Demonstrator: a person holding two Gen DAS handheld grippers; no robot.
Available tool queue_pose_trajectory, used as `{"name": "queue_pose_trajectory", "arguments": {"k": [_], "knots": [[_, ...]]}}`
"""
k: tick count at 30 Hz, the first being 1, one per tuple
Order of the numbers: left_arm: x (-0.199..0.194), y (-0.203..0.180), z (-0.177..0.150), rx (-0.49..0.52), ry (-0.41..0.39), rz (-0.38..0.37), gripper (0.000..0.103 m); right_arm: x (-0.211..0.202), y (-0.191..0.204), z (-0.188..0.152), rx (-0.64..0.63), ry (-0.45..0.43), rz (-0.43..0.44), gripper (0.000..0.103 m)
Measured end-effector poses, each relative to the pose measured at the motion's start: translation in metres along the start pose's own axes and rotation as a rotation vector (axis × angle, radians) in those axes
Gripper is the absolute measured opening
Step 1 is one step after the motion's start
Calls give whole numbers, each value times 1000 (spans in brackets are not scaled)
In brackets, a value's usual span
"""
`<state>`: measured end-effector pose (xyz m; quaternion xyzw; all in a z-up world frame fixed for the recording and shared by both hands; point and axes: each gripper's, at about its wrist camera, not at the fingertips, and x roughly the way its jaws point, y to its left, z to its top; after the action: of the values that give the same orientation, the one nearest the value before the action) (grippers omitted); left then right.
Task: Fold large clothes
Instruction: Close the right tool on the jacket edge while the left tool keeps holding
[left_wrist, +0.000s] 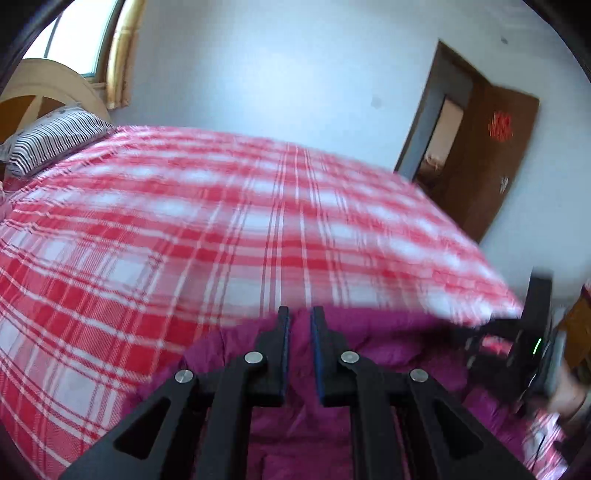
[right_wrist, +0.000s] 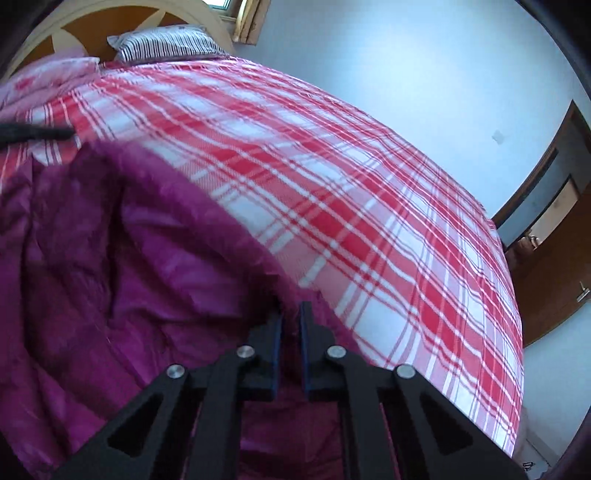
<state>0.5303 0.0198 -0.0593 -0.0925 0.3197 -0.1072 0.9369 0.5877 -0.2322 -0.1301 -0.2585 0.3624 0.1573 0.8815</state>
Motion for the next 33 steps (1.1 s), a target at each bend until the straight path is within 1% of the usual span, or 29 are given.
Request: {"name": "queue_pose_trajectory", "arguments": {"k": [2, 4, 6, 7, 8, 9, 10, 13, 16, 18, 20, 23, 24, 25, 27, 28, 30, 31, 33], "knots": [[11, -7, 15, 29, 2, 28, 11, -1, 4, -5, -20, -27, -27, 10], [33, -16, 26, 81, 14, 48, 11, -3, 9, -9, -40, -58, -47, 10], [58, -24, 28, 133, 55, 81, 11, -5, 10, -12, -42, -77, -61, 10], [70, -27, 25, 160, 94, 83, 11, -6, 10, -13, -47, -90, -69, 10], [83, -33, 17, 205, 136, 117, 11, -8, 11, -14, -49, -97, -73, 10], [87, -35, 8, 231, 148, 130, 11, -8, 10, -16, -45, -103, -75, 10], [89, -37, -1, 254, 162, 122, 11, -8, 9, -18, -40, -103, -76, 10], [92, -41, -27, 299, 209, 133, 11, -9, 5, -21, -18, -106, -65, 10], [94, -45, -43, 339, 230, 156, 11, -11, 2, -22, -1, -99, -34, 12], [94, -44, -47, 336, 231, 159, 11, -18, -5, -20, 39, -99, 6, 20], [95, -45, -48, 338, 234, 161, 11, -32, -16, -19, 113, -128, 68, 38], [97, -46, -48, 343, 238, 162, 11, -59, -38, -8, 283, -204, 124, 48], [98, -46, -49, 347, 238, 162, 11, -62, -47, 1, 359, -203, 110, 49], [98, -47, -51, 354, 241, 166, 11, -61, -47, 8, 393, -188, 99, 50], [98, -48, -54, 360, 239, 166, 11, -49, -54, 25, 471, -149, 131, 51], [97, -48, -56, 365, 238, 167, 11, -36, -54, 36, 500, -104, 138, 51], [97, -50, -58, 375, 238, 168, 11, -11, -47, 47, 511, -3, 157, 51], [96, -50, -58, 376, 237, 167, 11, 3, -41, 50, 507, 49, 170, 49], [87, -49, -54, 357, 226, 152, 11, 17, -30, 45, 469, 113, 136, 48]]}}
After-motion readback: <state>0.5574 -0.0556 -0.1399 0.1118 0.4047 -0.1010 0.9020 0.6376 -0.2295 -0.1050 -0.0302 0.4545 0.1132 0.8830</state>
